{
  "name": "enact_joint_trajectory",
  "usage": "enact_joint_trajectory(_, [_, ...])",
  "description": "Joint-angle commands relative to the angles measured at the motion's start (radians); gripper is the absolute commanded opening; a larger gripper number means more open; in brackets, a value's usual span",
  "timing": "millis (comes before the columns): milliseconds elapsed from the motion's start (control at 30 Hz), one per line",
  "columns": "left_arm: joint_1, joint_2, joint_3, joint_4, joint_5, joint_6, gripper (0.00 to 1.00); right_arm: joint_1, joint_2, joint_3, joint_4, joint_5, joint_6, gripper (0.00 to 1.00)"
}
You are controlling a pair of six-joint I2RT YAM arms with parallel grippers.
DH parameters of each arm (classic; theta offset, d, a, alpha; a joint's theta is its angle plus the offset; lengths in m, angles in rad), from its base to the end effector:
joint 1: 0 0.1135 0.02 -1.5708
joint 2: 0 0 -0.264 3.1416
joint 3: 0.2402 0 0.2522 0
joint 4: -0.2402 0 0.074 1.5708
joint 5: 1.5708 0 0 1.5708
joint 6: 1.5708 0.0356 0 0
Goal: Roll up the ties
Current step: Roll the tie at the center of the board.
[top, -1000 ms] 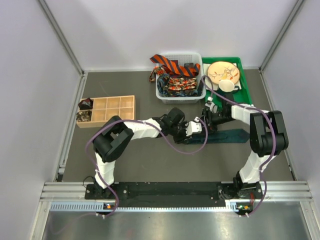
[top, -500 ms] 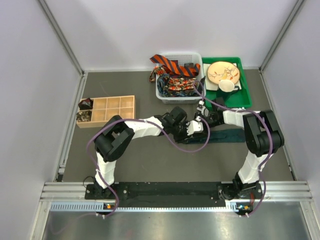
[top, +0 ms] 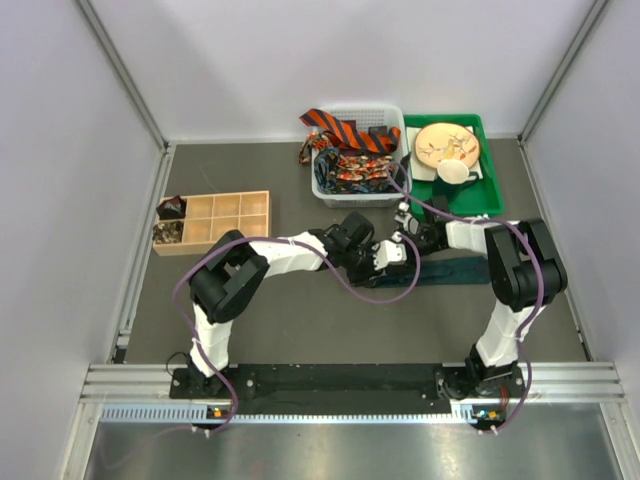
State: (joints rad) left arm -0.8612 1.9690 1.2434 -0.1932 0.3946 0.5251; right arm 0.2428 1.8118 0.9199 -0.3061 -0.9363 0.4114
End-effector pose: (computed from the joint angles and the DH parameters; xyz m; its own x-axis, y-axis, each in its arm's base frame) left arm 0.2569 -0.3202 0.1542 -0.0208 0.7346 -0.6782 0.9971 0.0650 0.0398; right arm 0.3019 0.1043 0.1283 -0.9994 -0.0033 -0.0339 -0.0301 0.5523 0.8331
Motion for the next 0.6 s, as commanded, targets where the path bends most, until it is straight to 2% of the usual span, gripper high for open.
enact_joint_trajectory(0, [0.008,0.044,-0.036,-0.089,-0.017,0.001,0.53,-0.008,0.043,0.014,-0.042,0.162,-0.082,0.00])
enact_joint_trajectory(67, [0.019,0.013,-0.068,-0.019,0.028,-0.030,0.65,-0.016,0.046,0.016,-0.057,0.186,-0.092,0.00])
enact_joint_trajectory(100, [0.036,0.004,-0.077,0.003,0.045,-0.036,0.77,-0.020,0.046,0.017,-0.065,0.192,-0.094,0.00])
enact_joint_trajectory(133, [0.042,-0.018,-0.088,0.062,0.055,-0.060,0.80,-0.022,0.044,0.014,-0.064,0.203,-0.094,0.00])
enact_joint_trajectory(233, [0.071,-0.062,-0.139,0.153,0.130,-0.092,0.82,-0.031,0.035,0.011,-0.073,0.235,-0.100,0.00])
enact_joint_trajectory(267, [0.079,-0.074,-0.178,0.249,0.147,-0.103,0.83,-0.034,0.029,0.010,-0.074,0.244,-0.100,0.00])
enact_joint_trajectory(367, [0.108,-0.107,-0.237,0.374,0.233,-0.120,0.84,-0.042,0.020,0.007,-0.079,0.261,-0.103,0.00])
enact_joint_trajectory(567, [0.113,-0.079,-0.254,0.497,0.303,-0.131,0.85,-0.056,0.018,0.007,-0.084,0.300,-0.106,0.00])
